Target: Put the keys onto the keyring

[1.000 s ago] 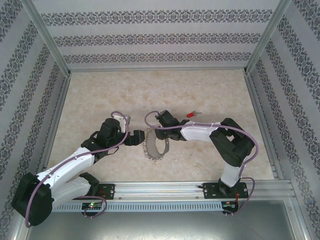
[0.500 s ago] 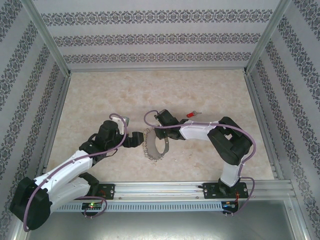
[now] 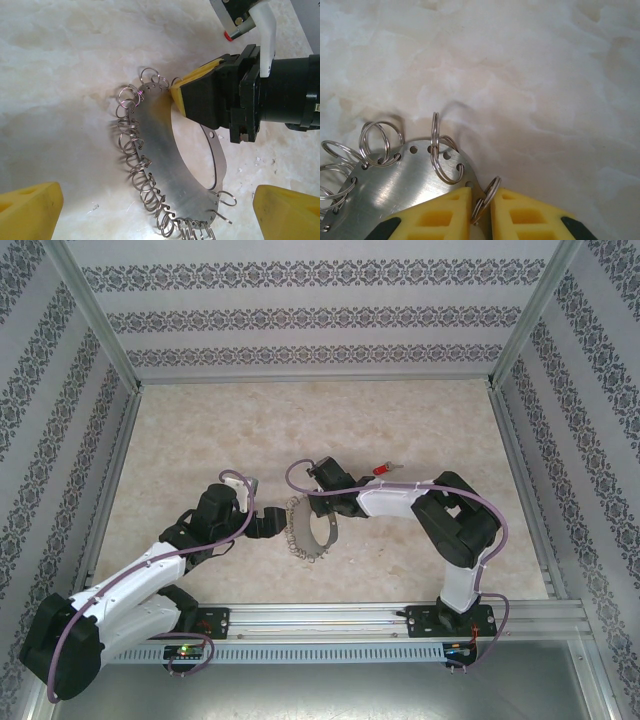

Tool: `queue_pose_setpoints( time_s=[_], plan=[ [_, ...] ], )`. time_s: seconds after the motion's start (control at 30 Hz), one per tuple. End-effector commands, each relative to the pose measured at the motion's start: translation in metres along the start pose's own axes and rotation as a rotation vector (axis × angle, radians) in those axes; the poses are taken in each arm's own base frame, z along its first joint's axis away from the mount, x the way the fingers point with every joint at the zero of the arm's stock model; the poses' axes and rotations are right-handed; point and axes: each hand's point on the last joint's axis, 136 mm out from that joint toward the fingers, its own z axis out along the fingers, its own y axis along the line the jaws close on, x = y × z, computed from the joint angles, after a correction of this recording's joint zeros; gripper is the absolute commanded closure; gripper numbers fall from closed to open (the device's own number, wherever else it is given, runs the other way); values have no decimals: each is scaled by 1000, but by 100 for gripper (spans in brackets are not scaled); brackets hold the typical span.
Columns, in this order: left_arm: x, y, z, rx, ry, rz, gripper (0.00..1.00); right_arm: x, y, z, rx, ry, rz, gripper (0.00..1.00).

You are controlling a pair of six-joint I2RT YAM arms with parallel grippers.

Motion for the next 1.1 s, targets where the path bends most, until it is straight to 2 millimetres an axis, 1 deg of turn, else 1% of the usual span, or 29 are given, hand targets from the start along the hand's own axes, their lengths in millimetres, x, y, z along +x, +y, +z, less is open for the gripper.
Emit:
queue_pose_setpoints(
  time_s=[0.0, 0.13, 0.23, 0.27, 0.33, 0.43, 0.53, 0.6, 0.63, 0.73, 0.87, 0.97, 1.07],
  plan=[
    [-2, -5, 0, 17, -9, 10, 2, -8, -3, 4, 9, -15, -14, 85],
    [-3, -6, -1, 16, -8, 17, 2, -7, -4, 3, 14, -15, -27, 91],
    [-3, -6, -3, 14, -10, 24, 2, -8, -9, -3, 34, -31, -45, 97],
    [-3, -6, -3, 14, -11, 28, 3, -8, -11, -6, 45, -39, -55, 100],
    [-5, -7, -5, 15, -17, 37, 3, -11, -12, -15, 42, -67, -77, 100],
    [-8, -11, -8, 24, -28, 62, 3, -18, -3, -34, -13, -130, -126, 100],
    [-16, -20, -16, 53, -55, 108, 5, -24, 7, -62, -72, -209, -191, 100],
    [-25, -31, -26, 91, -94, 147, 6, -25, 21, -84, -152, -252, -267, 100],
    [-27, -35, -30, 106, -109, 163, 7, -25, 25, -93, -176, -268, -294, 100],
    [-40, -55, -45, 196, -178, 198, 9, -25, 42, -128, -274, -327, -372, 100],
    [-55, -87, -71, 326, -257, 262, 14, -22, 67, -177, -427, -407, -467, 100],
    [-65, -106, -92, 382, -294, 317, 17, -16, 86, -215, -546, -457, -542, 100],
    [-71, -123, -111, 422, -302, 380, 21, -10, 102, -251, -656, -513, -608, 100]
  ],
)
